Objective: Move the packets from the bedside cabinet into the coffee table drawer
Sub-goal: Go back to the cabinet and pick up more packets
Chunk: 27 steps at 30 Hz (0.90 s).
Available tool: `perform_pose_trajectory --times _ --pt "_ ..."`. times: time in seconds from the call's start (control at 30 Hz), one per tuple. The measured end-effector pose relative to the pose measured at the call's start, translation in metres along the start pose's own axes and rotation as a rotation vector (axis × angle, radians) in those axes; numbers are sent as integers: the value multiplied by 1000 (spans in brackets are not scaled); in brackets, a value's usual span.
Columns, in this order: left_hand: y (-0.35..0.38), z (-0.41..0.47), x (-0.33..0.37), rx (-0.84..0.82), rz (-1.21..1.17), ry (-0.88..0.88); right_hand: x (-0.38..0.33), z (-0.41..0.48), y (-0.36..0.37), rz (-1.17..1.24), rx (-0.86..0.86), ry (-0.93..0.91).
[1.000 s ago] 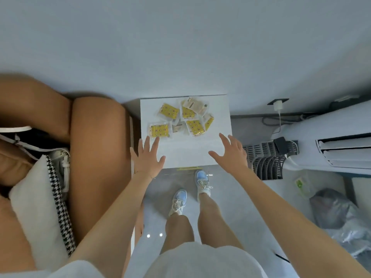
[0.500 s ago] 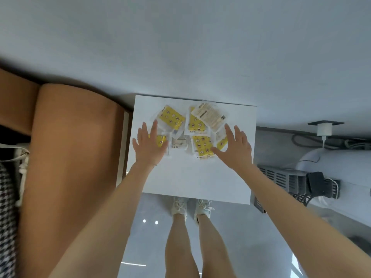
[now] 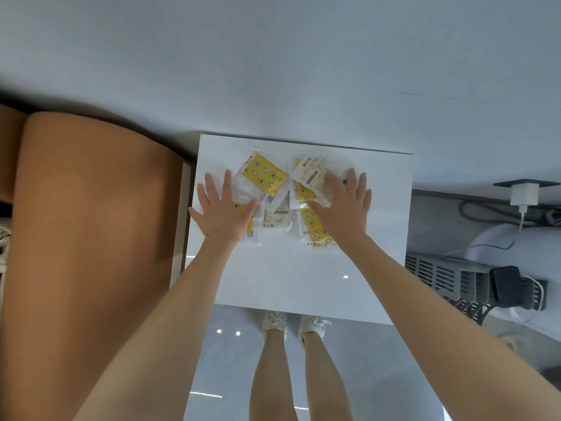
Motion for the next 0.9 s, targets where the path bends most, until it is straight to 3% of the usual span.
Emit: perform_pose_trajectory --times 0.13,0.33,0.53,0.8,0.9 --pt "3 1 5 1 -128 3 7 -9 2 26 80 -91" --pt "5 10 17 72 -256 -93 -3 -2 -5 216 34 -131" --pt "7 12 16 118 -361 -90 -19 8 -2 189 -21 -108" --pt "12 -7 3 141 -267 91 -31 8 -3 190 -37 -95" --pt "11 -13 -5 151 -250 172 -33 1 -1 185 58 -113"
Point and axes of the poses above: each hand's wrist, its own z-axis towards the middle knuckle, its own y-axis out of the palm, x = y × z, the point moved 4 cm from there along z, towards the middle knuckle, and after that the axes turned 10 degrees about -z, right-handed, at the moved point
